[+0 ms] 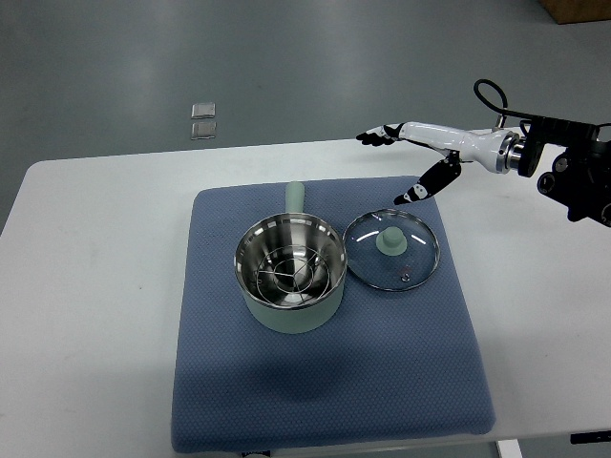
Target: Open lid and place right of pot
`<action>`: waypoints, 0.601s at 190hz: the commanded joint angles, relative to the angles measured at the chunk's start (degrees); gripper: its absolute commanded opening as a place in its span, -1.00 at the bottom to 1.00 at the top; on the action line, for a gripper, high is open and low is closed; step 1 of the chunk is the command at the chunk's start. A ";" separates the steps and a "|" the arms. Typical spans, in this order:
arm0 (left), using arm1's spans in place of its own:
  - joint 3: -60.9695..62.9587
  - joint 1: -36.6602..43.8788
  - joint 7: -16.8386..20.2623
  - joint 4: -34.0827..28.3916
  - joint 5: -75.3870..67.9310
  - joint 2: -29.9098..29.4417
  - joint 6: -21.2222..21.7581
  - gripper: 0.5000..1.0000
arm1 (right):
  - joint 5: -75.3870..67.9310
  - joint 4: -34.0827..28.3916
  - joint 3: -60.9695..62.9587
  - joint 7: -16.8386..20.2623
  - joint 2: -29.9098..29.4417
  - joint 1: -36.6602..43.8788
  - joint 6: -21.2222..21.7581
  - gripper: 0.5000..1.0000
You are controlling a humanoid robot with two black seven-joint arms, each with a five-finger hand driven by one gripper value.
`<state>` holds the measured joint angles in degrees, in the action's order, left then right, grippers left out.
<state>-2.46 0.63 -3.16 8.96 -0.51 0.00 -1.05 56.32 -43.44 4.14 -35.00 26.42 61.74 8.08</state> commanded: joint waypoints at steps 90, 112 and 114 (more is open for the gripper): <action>0.00 -0.01 0.00 0.00 -0.02 0.00 -0.01 1.00 | -46.12 11.01 9.05 3.79 -7.78 -11.11 1.06 0.71; 0.00 -0.01 0.00 0.00 0.07 0.00 -0.01 1.00 | -50.88 11.89 9.13 4.32 -9.36 -12.17 1.15 0.71; 0.00 -0.01 0.00 0.00 0.07 0.00 -0.01 1.00 | -50.88 11.89 9.13 4.32 -9.36 -12.17 1.15 0.71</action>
<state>-2.46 0.62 -3.16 8.96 -0.51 0.00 -1.05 8.68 -32.16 13.18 -31.21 18.07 50.30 9.14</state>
